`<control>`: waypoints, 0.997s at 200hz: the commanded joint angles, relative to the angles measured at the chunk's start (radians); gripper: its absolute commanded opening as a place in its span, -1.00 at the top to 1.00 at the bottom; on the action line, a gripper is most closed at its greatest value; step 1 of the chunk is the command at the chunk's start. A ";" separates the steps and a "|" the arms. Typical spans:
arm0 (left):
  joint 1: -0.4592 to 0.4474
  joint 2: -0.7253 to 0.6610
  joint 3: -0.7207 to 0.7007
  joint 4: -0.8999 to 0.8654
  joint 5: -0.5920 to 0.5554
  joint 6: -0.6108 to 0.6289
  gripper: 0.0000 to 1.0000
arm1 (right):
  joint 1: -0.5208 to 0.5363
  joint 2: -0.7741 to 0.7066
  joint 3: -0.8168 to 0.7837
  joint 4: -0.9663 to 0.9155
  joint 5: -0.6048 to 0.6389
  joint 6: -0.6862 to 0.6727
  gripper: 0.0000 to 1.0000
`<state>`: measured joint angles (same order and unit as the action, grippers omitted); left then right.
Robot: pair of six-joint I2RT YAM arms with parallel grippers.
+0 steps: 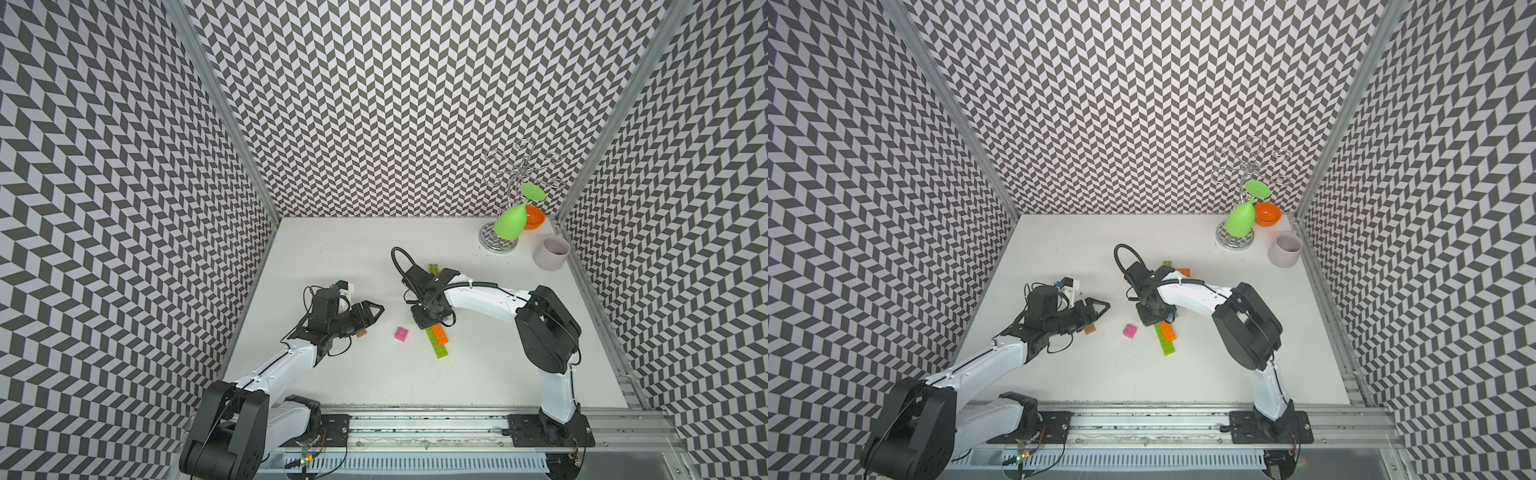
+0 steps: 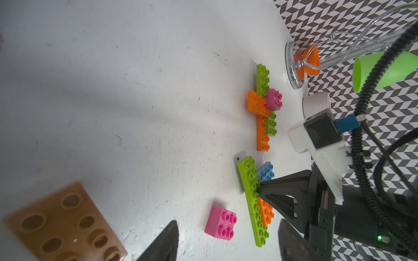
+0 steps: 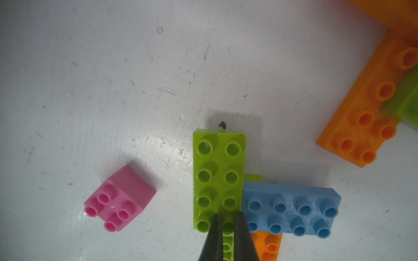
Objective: Assemble a small pinwheel with lego
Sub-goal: Assemble the lego brick with the lego brick.
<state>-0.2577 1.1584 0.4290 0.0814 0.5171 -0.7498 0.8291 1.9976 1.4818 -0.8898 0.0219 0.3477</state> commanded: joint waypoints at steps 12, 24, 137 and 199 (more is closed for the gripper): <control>-0.003 0.001 0.024 0.008 -0.012 0.021 -0.38 | 0.019 0.063 -0.052 -0.092 0.015 -0.007 0.82; -0.003 0.000 0.025 0.008 -0.016 0.023 -0.38 | 0.019 0.063 -0.056 -0.093 0.010 -0.002 0.82; 0.000 0.011 0.031 0.009 -0.018 0.025 -0.38 | 0.016 0.031 -0.100 -0.085 -0.033 0.003 0.85; 0.030 -0.051 0.024 -0.039 -0.047 0.039 -0.36 | 0.064 0.111 -0.030 -0.146 0.115 0.053 0.85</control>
<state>-0.2409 1.1454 0.4370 0.0711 0.4942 -0.7383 0.8753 2.0056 1.4734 -0.9138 0.0738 0.3740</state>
